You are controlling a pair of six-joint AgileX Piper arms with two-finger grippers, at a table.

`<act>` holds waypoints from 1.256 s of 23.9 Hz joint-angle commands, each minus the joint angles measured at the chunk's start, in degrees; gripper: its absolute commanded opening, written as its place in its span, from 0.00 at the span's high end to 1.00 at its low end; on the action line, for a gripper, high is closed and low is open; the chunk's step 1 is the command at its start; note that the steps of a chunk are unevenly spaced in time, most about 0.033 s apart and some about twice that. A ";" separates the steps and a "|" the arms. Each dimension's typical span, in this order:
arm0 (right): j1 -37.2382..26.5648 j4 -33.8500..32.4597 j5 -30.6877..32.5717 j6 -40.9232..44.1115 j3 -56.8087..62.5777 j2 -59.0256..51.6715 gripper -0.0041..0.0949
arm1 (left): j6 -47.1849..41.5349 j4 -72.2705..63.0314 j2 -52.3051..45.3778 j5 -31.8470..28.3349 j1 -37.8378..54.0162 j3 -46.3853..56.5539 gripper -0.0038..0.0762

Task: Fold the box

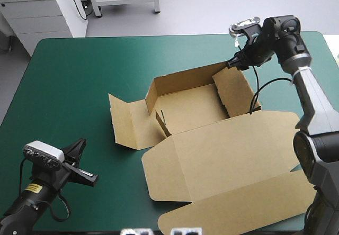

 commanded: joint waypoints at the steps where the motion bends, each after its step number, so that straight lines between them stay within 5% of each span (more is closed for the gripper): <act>1: -0.37 -0.90 0.54 -0.33 -1.87 -4.85 0.46 | -0.14 -1.92 0.52 -3.14 -0.02 -1.46 0.96; 17: -0.37 4.34 0.33 -1.02 9.60 4.96 0.48 | -0.14 -1.92 0.52 -0.58 -0.02 -1.46 0.96; 21: -0.37 4.48 0.33 0.08 9.60 6.96 0.65 | -0.14 -1.92 0.52 -0.58 -0.02 -1.46 0.96; 25: -0.37 4.11 0.33 0.74 9.35 6.80 0.95 | -0.93 -1.80 0.52 -0.93 -0.02 -1.46 0.96; 30: -0.37 3.15 0.41 1.21 8.73 6.02 0.97 | -0.93 -1.80 0.52 -1.52 -0.02 -1.46 0.96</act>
